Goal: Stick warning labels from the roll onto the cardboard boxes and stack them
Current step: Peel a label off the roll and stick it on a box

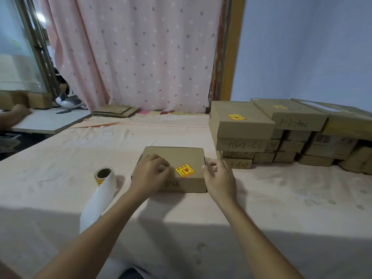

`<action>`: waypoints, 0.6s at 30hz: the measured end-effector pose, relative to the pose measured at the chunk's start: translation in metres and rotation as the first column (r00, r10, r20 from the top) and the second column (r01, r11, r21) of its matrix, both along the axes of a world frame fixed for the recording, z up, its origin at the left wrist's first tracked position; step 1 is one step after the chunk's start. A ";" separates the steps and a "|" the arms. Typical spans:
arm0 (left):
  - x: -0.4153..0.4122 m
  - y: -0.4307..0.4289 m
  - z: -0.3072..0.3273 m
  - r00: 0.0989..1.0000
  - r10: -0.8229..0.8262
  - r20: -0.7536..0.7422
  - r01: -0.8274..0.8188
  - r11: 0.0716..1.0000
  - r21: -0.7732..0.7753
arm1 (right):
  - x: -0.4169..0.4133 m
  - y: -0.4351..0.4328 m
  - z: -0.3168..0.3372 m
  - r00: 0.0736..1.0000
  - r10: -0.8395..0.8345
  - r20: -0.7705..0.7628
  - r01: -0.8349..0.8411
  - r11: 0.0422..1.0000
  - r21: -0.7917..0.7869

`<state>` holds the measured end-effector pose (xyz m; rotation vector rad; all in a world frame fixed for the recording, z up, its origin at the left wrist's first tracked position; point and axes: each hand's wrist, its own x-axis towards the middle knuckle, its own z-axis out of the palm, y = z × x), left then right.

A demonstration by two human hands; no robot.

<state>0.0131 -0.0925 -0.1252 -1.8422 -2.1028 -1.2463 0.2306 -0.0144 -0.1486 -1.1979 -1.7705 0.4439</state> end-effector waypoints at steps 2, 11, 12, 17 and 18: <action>-0.011 -0.004 0.001 0.989 0.143 0.031 -0.143 0.990 0.008 | 0.003 0.002 0.004 1.000 0.010 -0.023 -0.014 0.980 -0.198; -0.032 -0.012 -0.006 0.918 0.360 0.167 -0.293 0.899 -0.324 | -0.001 -0.002 0.017 0.968 0.096 -0.230 -0.203 0.838 -0.506; -0.032 -0.014 -0.003 0.913 0.359 0.194 -0.292 0.907 -0.303 | -0.003 -0.002 0.016 0.952 0.096 -0.290 -0.241 0.820 -0.519; -0.036 -0.032 0.006 0.878 0.307 0.367 -0.266 0.951 -0.160 | -0.014 -0.003 0.025 0.882 0.085 -0.463 -0.370 0.735 -0.568; -0.038 -0.036 0.008 0.866 0.299 0.400 -0.267 0.954 -0.135 | -0.016 -0.004 0.030 0.870 0.095 -0.483 -0.394 0.724 -0.566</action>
